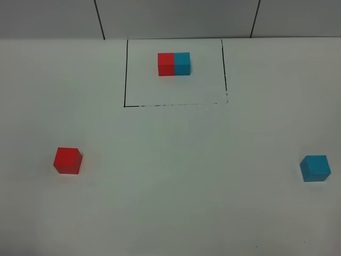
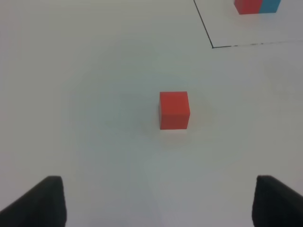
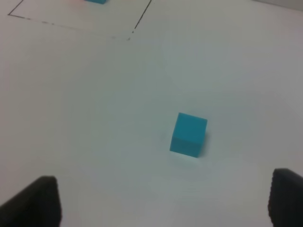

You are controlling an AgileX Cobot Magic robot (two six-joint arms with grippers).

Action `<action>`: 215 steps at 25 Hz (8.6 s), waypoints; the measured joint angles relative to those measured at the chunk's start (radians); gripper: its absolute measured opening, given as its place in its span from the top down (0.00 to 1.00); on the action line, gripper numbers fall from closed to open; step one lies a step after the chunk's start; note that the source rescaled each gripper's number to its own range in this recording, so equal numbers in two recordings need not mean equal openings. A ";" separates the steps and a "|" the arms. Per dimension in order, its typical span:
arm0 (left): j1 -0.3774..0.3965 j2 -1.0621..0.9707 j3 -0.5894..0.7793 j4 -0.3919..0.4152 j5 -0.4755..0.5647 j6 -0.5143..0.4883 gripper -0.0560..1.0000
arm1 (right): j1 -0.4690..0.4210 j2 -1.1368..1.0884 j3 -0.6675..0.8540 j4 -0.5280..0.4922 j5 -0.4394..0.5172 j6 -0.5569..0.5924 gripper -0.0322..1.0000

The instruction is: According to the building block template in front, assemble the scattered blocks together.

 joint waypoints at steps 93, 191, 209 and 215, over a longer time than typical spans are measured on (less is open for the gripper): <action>-0.220 1.826 -0.429 0.066 -0.458 -0.228 0.94 | 0.000 0.000 0.000 0.000 0.000 0.000 0.00; -0.279 1.946 -1.277 0.172 0.150 0.200 0.07 | 0.000 0.000 0.000 0.000 0.000 0.000 0.00; 0.015 0.989 -0.509 0.157 -0.003 -0.044 0.13 | 0.000 0.000 0.000 0.000 0.000 0.000 0.00; 0.015 0.705 -0.350 0.129 0.013 -0.066 0.14 | 0.000 0.000 0.000 0.000 0.000 0.000 0.00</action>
